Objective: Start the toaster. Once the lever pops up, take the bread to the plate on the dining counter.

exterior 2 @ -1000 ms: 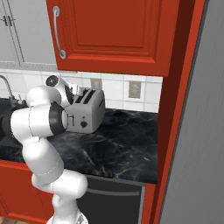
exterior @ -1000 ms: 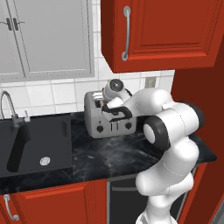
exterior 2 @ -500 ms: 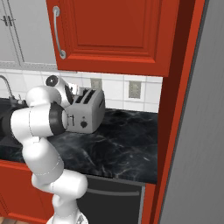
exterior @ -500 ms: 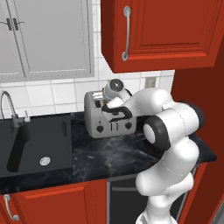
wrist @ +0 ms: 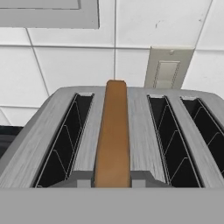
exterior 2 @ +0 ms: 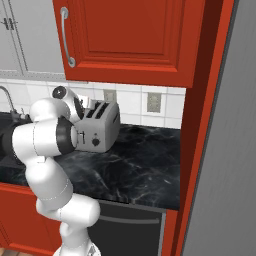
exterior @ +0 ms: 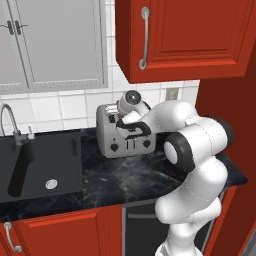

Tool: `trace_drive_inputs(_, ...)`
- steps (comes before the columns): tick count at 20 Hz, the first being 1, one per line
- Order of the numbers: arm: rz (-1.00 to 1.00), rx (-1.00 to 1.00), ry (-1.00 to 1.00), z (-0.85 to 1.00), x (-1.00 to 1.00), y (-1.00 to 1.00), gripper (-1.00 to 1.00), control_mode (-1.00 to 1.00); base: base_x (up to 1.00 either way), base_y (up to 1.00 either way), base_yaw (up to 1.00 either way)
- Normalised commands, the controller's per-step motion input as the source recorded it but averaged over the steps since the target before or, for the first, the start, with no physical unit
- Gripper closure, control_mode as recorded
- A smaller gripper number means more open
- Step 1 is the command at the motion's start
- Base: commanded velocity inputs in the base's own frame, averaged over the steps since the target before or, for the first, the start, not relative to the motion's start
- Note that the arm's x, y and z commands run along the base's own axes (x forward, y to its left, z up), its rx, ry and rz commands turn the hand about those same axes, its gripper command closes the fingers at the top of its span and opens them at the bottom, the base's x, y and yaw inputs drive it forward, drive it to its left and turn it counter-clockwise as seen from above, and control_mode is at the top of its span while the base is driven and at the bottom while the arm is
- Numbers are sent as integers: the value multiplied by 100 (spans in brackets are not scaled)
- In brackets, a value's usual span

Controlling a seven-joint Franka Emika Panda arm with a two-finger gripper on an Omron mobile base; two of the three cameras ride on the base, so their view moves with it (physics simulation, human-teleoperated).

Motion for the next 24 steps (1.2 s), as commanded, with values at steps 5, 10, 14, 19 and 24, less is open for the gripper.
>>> trace_drive_inputs(5,0,0,0,0,0,0,100,-100,0,0,0)
trace_drive_inputs(10,0,0,0,0,0,0,100,-100,0,0,0)
trace_drive_inputs(14,0,0,0,0,0,0,100,-100,0,0,0)
trace_drive_inputs(19,0,0,-2,11,-3,0,100,-100,0,0,0)
trace_drive_inputs(24,0,0,-6,25,-18,0,100,-100,0,0,0)
